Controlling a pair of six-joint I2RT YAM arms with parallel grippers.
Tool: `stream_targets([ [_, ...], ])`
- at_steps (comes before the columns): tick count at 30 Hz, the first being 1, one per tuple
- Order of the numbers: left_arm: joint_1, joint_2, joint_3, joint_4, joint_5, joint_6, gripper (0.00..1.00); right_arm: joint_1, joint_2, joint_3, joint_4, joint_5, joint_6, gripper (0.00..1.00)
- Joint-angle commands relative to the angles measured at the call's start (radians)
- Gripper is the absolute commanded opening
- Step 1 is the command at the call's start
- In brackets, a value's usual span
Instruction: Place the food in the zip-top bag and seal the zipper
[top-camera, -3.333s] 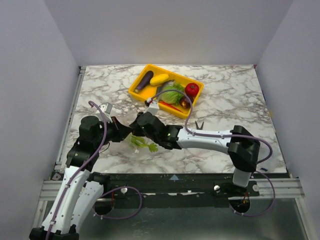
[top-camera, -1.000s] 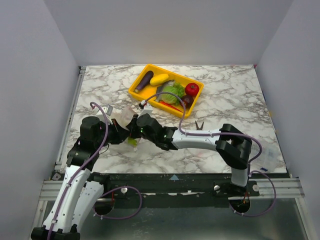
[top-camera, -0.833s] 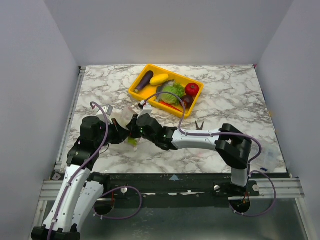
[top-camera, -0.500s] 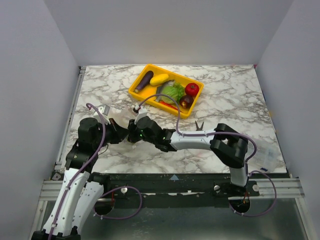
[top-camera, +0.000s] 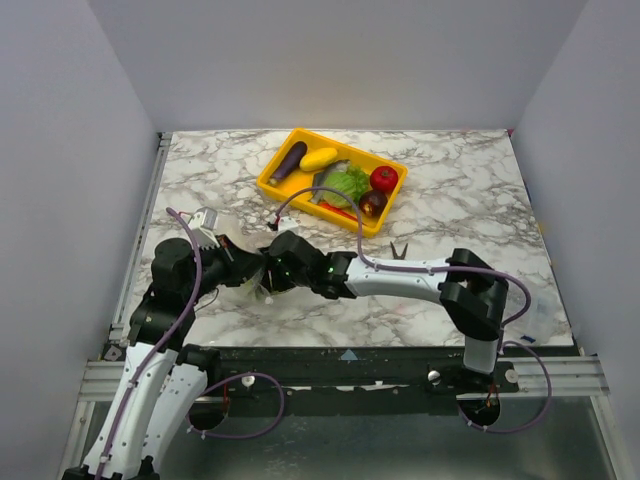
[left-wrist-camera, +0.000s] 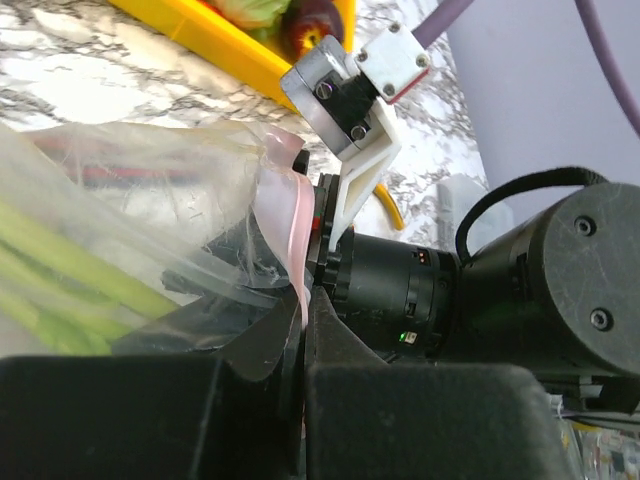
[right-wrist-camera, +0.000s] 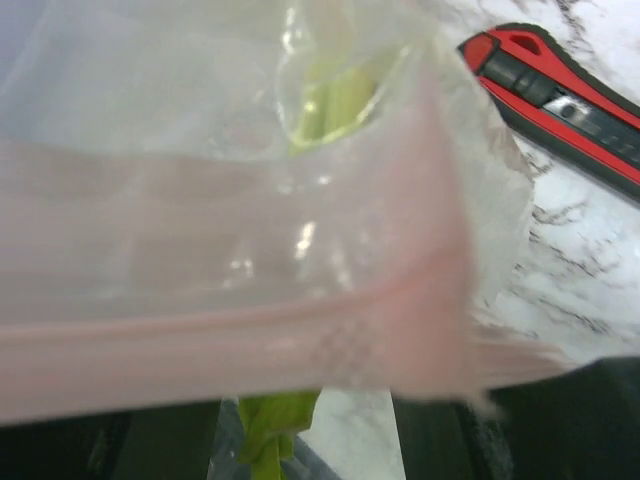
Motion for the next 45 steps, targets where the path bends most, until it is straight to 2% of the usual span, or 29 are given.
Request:
stream_targets([
  [1,-0.006,-0.002,0.006,-0.005,0.019,0.016,0.00,0.024,-0.111,0.078,-0.166,0.021,-0.044,0.65],
  [7,-0.006,-0.001,-0.006,-0.001,0.043,0.023,0.00,0.025,-0.185,0.074,-0.234,-0.005,-0.071,0.68],
  [10,-0.006,0.014,-0.003,-0.003,0.071,0.038,0.00,0.024,-0.217,0.042,-0.242,0.029,-0.103,0.70],
  [13,-0.006,0.015,-0.010,0.003,0.097,0.067,0.00,0.023,-0.217,0.043,-0.210,0.020,-0.182,0.74],
  [15,-0.006,0.011,-0.027,0.010,0.109,0.088,0.00,0.022,-0.207,0.041,-0.149,0.079,-0.180,0.73],
  [17,-0.006,0.014,-0.035,-0.008,0.104,0.110,0.00,0.023,-0.207,0.026,-0.076,0.152,-0.111,0.67],
  [19,-0.006,0.018,-0.039,-0.029,0.100,0.127,0.00,0.023,-0.221,-0.038,0.098,0.152,-0.035,0.50],
  [20,-0.006,0.016,-0.040,-0.035,0.100,0.131,0.00,0.023,-0.221,-0.056,0.171,0.131,-0.015,0.37],
  [21,-0.006,0.015,-0.039,-0.040,0.098,0.135,0.00,0.023,-0.208,-0.051,0.190,0.122,0.004,0.32],
  [22,-0.006,0.012,-0.036,-0.049,0.091,0.137,0.00,0.023,-0.191,-0.025,0.176,0.111,0.009,0.30],
  [23,-0.006,0.006,-0.033,-0.055,0.081,0.138,0.00,0.023,-0.167,0.021,0.132,0.106,0.003,0.31],
  [24,-0.006,0.000,-0.029,-0.061,0.065,0.140,0.00,0.023,-0.150,0.072,0.066,0.113,-0.001,0.36],
  [27,-0.006,-0.018,-0.015,-0.085,0.012,0.150,0.00,0.023,-0.142,0.129,-0.100,0.143,0.006,0.58],
  [28,-0.006,-0.020,-0.009,-0.090,-0.002,0.156,0.00,0.023,-0.150,0.129,-0.137,0.146,0.005,0.63],
  [31,-0.006,-0.023,0.004,-0.107,-0.024,0.167,0.00,0.023,-0.194,0.118,-0.232,0.133,-0.016,0.70],
  [35,-0.006,-0.021,0.006,-0.100,-0.027,0.164,0.00,0.023,-0.258,0.099,-0.309,0.047,-0.060,0.70],
  [38,-0.006,-0.012,0.007,-0.092,-0.017,0.164,0.00,0.022,-0.298,0.079,-0.339,-0.023,-0.085,0.66],
  [42,-0.006,0.001,0.007,-0.088,-0.012,0.169,0.00,0.025,-0.339,0.001,-0.299,-0.190,-0.144,0.65],
  [45,-0.006,0.002,0.005,-0.082,-0.010,0.168,0.00,0.030,-0.343,-0.016,-0.319,-0.209,-0.152,0.66],
])
